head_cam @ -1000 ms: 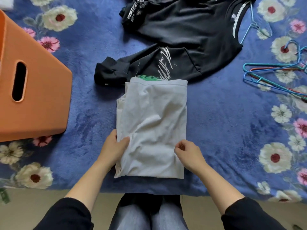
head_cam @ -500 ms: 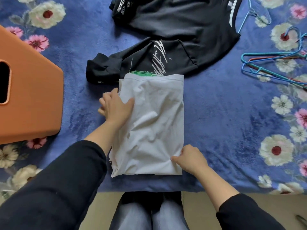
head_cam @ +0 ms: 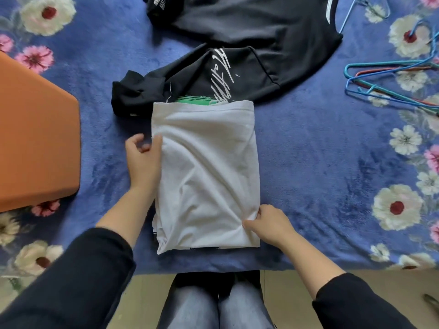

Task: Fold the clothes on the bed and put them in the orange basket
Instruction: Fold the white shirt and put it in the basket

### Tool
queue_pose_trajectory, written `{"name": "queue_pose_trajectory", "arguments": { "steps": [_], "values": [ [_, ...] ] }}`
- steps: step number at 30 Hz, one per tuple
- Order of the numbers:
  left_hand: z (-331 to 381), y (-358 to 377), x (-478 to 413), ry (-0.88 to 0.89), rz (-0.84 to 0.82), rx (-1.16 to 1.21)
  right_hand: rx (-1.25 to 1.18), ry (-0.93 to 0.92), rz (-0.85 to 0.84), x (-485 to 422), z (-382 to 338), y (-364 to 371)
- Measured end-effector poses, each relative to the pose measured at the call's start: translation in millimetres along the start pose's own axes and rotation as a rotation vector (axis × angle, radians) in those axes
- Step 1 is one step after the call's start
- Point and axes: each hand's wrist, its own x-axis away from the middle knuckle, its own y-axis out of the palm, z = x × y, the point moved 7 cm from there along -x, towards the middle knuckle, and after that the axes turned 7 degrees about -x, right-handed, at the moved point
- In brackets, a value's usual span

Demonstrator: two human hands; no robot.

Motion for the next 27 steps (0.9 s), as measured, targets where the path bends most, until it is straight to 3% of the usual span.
{"name": "queue_pose_trajectory", "arguments": {
  "steps": [7, 14, 21, 24, 27],
  "values": [
    [-79, -26, 110, 0.085, -0.027, -0.373, -0.353, -0.075, 0.258, 13, -12, -25],
    [-77, -44, 116, 0.101, 0.062, -0.302, -0.192, -0.093, 0.202, 1, -23, -24],
    [-104, -48, 114, -0.395, 0.177, 0.22, -0.132, -0.083, 0.183, -2, -23, -18],
    [-95, -43, 111, -0.324, 0.084, 0.14, -0.22, -0.073, 0.18, 3, -20, -18],
    [-94, -36, 109, -0.191, -0.177, -0.212, -0.435, -0.029, 0.02, 7, -8, -6]
  ]
}}
